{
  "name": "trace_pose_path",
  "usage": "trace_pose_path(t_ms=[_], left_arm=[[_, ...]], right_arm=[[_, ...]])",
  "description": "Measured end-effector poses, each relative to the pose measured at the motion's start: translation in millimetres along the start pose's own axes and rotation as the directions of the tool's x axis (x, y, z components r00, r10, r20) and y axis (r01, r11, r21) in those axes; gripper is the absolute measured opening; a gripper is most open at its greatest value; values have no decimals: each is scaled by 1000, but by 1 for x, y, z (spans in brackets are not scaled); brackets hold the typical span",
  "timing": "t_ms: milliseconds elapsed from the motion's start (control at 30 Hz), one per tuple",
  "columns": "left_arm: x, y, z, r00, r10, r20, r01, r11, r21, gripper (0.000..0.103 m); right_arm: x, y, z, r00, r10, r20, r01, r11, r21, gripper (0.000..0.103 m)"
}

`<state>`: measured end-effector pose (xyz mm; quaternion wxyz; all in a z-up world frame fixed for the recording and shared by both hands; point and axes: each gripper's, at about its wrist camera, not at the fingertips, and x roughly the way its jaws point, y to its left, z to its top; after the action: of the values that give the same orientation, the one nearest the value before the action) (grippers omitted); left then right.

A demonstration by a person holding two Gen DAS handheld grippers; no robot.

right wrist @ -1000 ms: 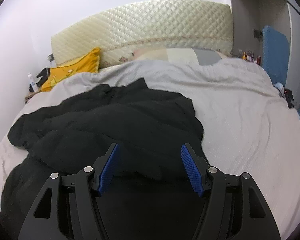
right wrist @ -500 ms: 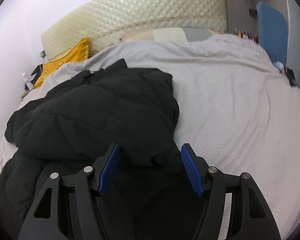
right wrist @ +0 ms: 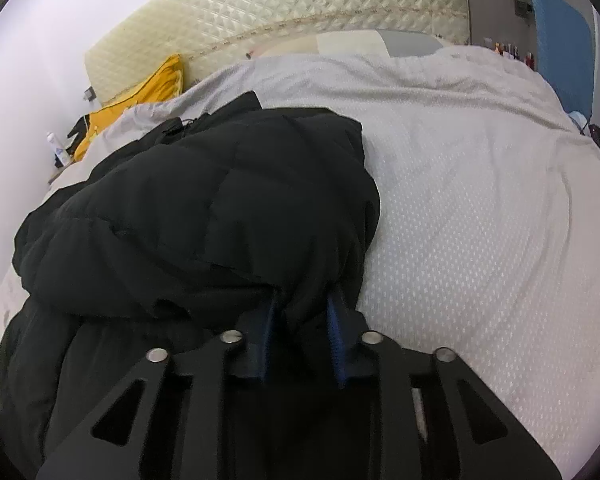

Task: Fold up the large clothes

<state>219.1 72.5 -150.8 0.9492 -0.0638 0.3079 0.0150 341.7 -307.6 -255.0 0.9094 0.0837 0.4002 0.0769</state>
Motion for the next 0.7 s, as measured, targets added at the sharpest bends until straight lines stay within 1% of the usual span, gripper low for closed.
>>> trace_pose_path(t_ms=[100,233,333,400,467,500,533,700], left_arm=[[-2,-2,1,1000,-4,9,4,1000,0,103],[-2,-3,1,1000,1,0,-1,1000,0,103],[-4,-5,4,1000,7,-2,-7,1000,-9,103],[-7,-6,6,1000,10,1,-10,1000,-10,103],[-12,-7,8,1000,19,11,-19,1000,-3,103],[-15,-7,10,1000,27,14,-27,1000,2,103],[-20,-8,12,999,29,13,-29,1000,3,103],[-38,-6,18,1000,9,6,-9,1000,-26,103]], right_arm=[[-5,-5,3,1000,-16,25,15,999,38,15],[-4,-15,5,998,-48,46,45,996,75,15],[-4,-21,3,999,-30,36,25,992,121,16],[-7,-18,4,999,-25,20,22,990,138,22],[-14,-13,6,1000,-24,11,22,990,140,26],[-21,-11,7,1000,-24,8,23,989,144,30],[-28,-9,8,1000,-21,12,18,988,151,32],[-66,8,5,999,4,46,-11,989,150,32]])
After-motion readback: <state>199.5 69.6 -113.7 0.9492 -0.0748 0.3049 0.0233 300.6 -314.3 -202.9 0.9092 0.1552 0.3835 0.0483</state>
